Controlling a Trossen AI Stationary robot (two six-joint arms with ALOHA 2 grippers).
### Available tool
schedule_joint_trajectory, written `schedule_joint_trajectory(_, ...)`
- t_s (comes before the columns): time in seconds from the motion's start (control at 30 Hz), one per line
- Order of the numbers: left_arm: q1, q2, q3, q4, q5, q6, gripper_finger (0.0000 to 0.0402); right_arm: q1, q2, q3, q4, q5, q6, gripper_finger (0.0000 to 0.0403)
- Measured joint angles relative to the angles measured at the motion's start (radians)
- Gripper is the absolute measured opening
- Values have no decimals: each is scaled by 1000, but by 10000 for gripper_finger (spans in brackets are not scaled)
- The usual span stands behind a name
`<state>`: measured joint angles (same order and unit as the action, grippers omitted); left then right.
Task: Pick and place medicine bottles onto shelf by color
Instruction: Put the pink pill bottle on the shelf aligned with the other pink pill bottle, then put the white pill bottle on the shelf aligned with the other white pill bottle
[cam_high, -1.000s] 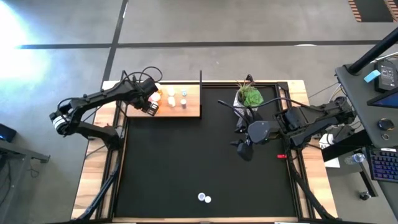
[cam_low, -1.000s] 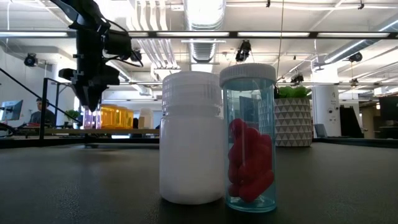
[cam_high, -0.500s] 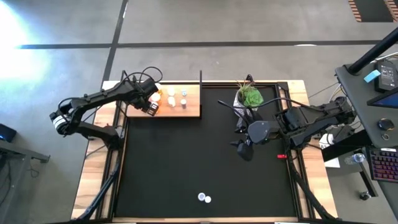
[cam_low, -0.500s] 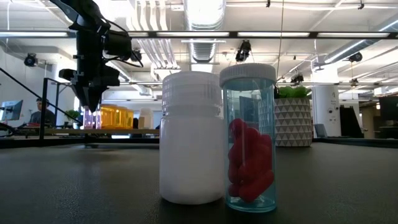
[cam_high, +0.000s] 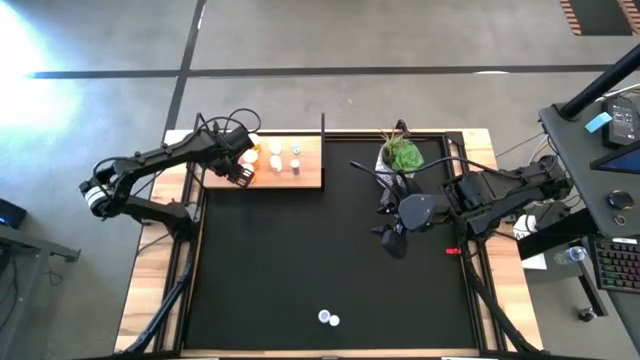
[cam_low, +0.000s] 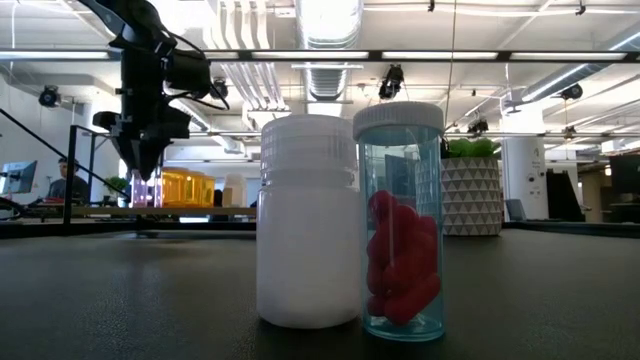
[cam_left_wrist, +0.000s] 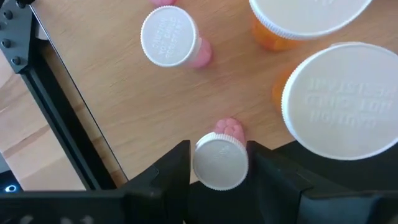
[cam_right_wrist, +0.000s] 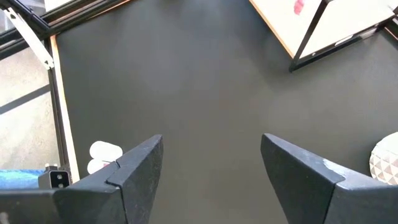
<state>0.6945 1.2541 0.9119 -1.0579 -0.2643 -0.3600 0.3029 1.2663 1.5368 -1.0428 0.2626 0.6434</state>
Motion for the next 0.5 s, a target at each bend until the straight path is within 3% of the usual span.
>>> schedule_joint_trajectory(0.23, 0, -15, 7, 0, -4, 13, 169, 0, 0, 0, 0, 0, 0, 262)
schedule_joint_trajectory(0.5, 0, -84, 86, -39, -6, 32, 172, 0, 0, 0, 0, 0, 9, 259)
